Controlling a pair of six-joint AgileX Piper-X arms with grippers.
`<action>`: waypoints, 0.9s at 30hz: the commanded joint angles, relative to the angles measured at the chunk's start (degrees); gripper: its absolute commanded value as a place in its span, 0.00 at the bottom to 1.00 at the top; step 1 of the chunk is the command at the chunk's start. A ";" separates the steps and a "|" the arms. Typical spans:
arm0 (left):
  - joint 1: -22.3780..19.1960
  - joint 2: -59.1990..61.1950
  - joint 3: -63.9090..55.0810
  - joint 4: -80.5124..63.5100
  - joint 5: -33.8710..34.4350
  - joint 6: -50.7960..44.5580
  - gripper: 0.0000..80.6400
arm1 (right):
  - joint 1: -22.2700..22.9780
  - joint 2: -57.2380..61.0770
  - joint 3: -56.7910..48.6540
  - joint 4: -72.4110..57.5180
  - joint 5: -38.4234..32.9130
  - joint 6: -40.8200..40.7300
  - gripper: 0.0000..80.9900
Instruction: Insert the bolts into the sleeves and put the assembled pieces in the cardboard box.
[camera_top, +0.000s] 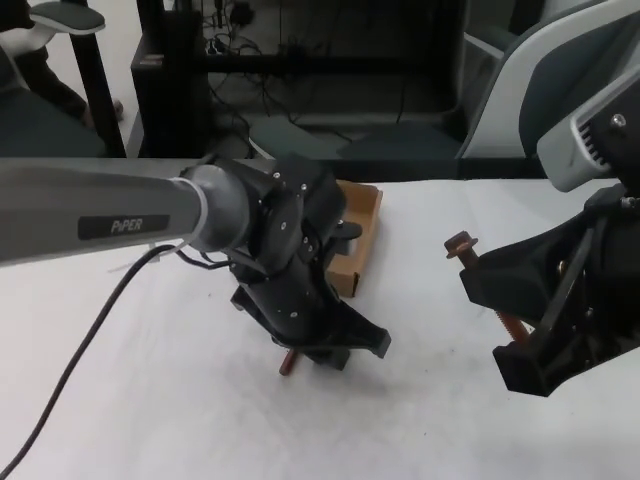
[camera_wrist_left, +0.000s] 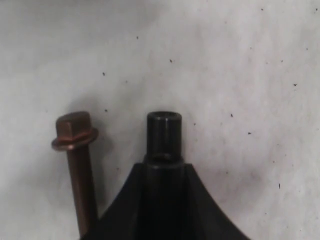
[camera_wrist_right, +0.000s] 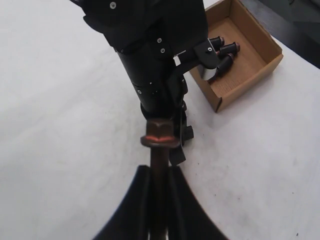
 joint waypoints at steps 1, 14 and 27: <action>0.96 1.17 0.13 0.73 -2.55 0.40 0.18 | 0.01 -0.62 -0.18 -0.17 -0.29 -0.39 0.01; 0.96 1.17 0.13 0.73 -2.83 0.40 0.18 | 0.01 -0.62 -0.18 -0.22 -0.29 -3.16 0.01; 0.96 0.46 0.13 4.27 -2.83 -1.35 0.02 | 0.01 -0.62 0.65 -0.11 -0.29 -3.16 0.01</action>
